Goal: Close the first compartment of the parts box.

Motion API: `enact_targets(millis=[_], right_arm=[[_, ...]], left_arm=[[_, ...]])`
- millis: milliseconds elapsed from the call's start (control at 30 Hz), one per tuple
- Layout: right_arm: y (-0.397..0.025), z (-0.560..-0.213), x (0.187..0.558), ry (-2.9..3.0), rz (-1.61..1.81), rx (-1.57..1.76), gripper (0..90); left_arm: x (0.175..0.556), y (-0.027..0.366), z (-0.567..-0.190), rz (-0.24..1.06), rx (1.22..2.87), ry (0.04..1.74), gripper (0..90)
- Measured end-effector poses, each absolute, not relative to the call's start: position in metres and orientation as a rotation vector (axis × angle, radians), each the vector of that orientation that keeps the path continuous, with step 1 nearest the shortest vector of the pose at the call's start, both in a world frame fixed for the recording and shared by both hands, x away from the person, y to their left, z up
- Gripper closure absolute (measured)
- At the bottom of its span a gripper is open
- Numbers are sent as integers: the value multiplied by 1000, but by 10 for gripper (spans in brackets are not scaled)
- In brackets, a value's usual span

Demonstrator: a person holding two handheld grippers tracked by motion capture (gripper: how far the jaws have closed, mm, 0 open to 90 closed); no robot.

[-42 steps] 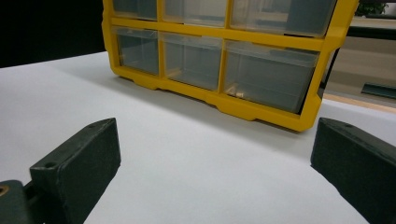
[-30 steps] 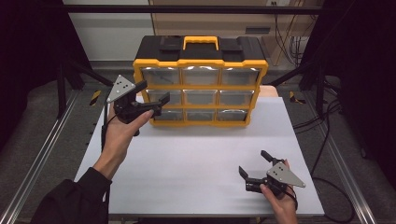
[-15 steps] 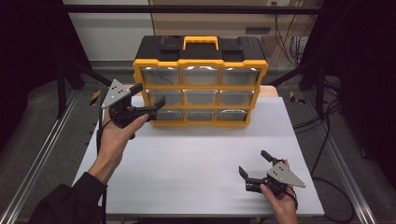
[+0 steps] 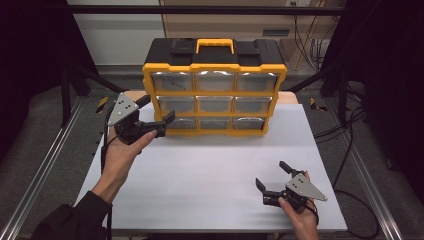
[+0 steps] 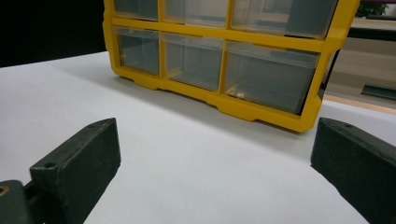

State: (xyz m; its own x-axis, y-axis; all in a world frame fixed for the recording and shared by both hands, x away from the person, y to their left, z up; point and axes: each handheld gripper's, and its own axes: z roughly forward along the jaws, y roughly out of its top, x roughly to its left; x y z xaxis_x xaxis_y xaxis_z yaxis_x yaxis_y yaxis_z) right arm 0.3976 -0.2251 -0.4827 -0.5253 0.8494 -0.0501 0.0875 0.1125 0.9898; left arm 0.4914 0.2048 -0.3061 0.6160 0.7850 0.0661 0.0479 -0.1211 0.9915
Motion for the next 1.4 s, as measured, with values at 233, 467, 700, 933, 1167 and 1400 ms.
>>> enact_targets(millis=[233, 467, 700, 933, 1167, 1400], right_arm=[[-225, -483, 398, 1737, 1472, 915, 18], [-225, -483, 397, 1736, 1472, 916, 18], [-225, -483, 397, 1734, 1471, 917, 18], [-225, -483, 397, 1736, 1470, 914, 18], [-226, -483, 397, 1735, 1469, 917, 18], [-225, -483, 397, 1736, 1466, 913, 19]], left_arm=[[484, 209, -328, 725, 1595, 724, 58], [479, 214, -349, 713, 1594, 736, 57], [474, 222, -368, 703, 1583, 730, 50], [465, 229, -385, 703, 1603, 717, 45], [453, 239, -403, 723, 1617, 719, 27], [445, 248, -413, 731, 1632, 721, 26]])
